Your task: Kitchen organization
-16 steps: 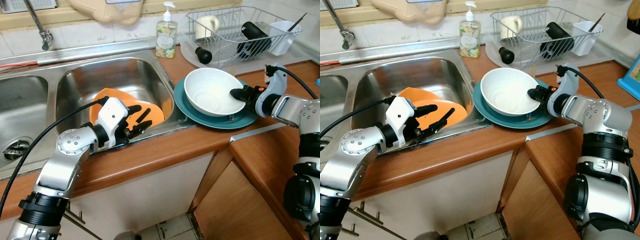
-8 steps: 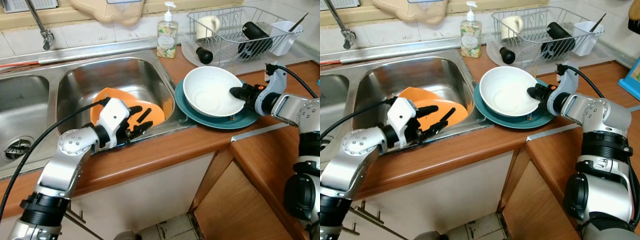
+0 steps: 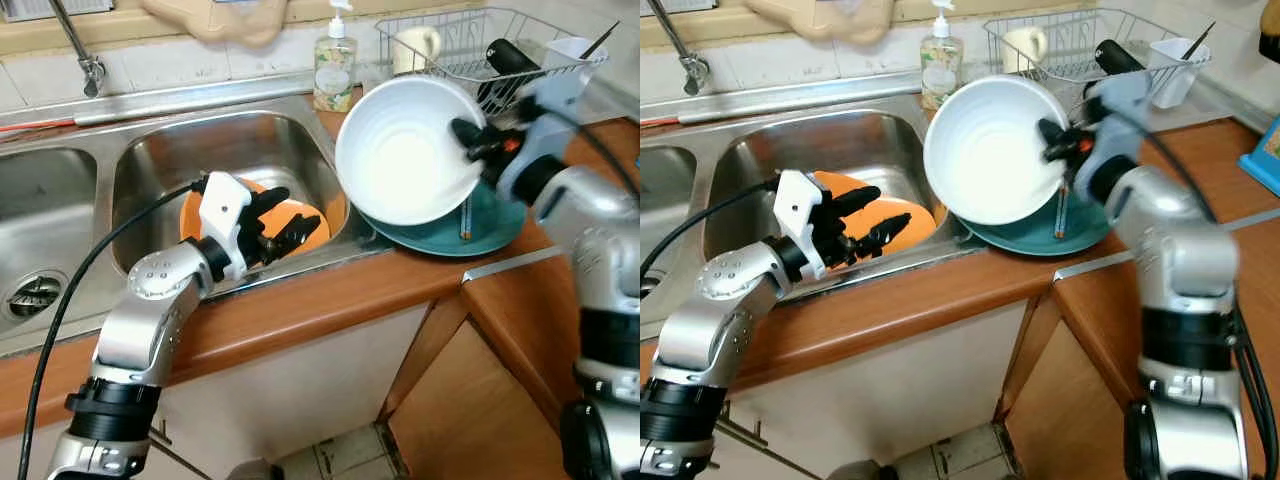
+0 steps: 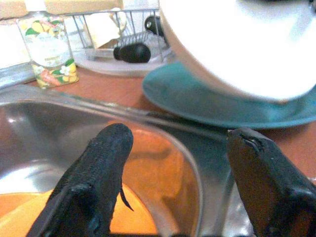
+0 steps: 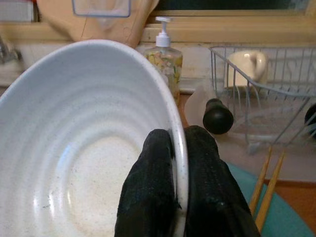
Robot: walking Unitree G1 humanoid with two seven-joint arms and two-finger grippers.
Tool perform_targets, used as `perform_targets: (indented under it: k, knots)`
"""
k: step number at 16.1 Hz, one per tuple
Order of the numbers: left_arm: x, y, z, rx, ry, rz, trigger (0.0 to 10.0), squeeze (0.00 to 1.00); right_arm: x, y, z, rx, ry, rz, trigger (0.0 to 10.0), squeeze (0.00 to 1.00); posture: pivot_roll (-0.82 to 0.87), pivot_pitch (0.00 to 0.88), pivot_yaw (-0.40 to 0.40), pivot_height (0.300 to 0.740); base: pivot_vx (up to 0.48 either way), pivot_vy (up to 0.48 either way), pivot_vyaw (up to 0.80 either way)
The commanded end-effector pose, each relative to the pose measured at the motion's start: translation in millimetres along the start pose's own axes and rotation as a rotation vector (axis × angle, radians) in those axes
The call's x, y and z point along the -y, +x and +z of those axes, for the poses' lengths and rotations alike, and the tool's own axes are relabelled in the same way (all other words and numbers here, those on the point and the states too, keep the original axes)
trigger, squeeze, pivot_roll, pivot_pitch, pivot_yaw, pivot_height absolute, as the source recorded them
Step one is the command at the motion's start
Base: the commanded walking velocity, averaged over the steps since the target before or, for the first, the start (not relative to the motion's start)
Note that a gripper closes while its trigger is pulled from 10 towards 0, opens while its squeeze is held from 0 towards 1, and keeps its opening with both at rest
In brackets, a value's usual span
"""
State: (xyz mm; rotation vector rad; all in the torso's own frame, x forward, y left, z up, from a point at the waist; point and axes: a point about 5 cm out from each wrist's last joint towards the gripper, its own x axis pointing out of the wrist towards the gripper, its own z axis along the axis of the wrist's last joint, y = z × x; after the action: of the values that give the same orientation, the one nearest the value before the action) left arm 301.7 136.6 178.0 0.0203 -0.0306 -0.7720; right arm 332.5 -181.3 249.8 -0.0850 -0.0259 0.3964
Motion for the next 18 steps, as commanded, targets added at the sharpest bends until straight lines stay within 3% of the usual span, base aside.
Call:
perform_targets:
  k: [1,3,8,9,10,11,14,18]
  knots:
    - [-0.6,-0.7,11,0.045,-0.025,-0.005,10.0,0.00,-17.8,-2.4,16,0.094,-0.109,0.053,0.0,0.00,-0.08,0.000,0.049,0.740,0.000,0.000,0.00]
    - [0.5,-1.3,12,0.043,-0.046,-0.016,10.0,0.00,-39.2,-5.6,22,0.161,-0.125,0.102,0.0,0.00,-0.08,0.000,0.055,0.740,0.000,0.000,0.00]
    - [-5.5,-3.3,12,0.051,-0.067,0.025,10.0,0.00,-61.8,-12.3,24,0.213,-0.050,0.209,0.0,0.00,-0.07,0.000,0.064,0.740,0.000,0.000,0.00]
    - [-10.3,-5.3,13,0.065,-0.072,0.067,3.8,0.00,-67.4,-15.8,22,0.212,-0.027,0.234,0.0,0.00,-0.07,0.000,0.062,0.740,0.000,0.000,0.00]
    - [-11.6,-6.8,14,0.079,-0.085,0.078,0.7,0.00,-70.0,-17.4,20,0.209,-0.009,0.241,0.0,0.00,-0.07,0.000,0.063,0.740,0.000,0.000,0.00]
    - [-11.9,-8.2,15,0.087,-0.098,0.080,0.0,0.00,-72.0,-18.6,18,0.207,0.010,0.244,0.0,0.00,-0.07,0.000,0.063,0.740,0.000,0.000,0.00]
    - [-9.3,-12.6,14,0.110,-0.160,0.075,0.0,0.00,-77.9,-21.0,11,0.212,0.093,0.218,0.0,0.00,-0.07,0.000,0.065,0.740,0.000,0.000,0.00]
    - [-5.7,-17.7,9,0.102,-0.174,0.093,0.0,0.00,-83.2,-24.4,2,0.201,0.143,0.165,0.0,0.00,-0.07,0.000,0.071,0.740,0.000,0.000,0.00]
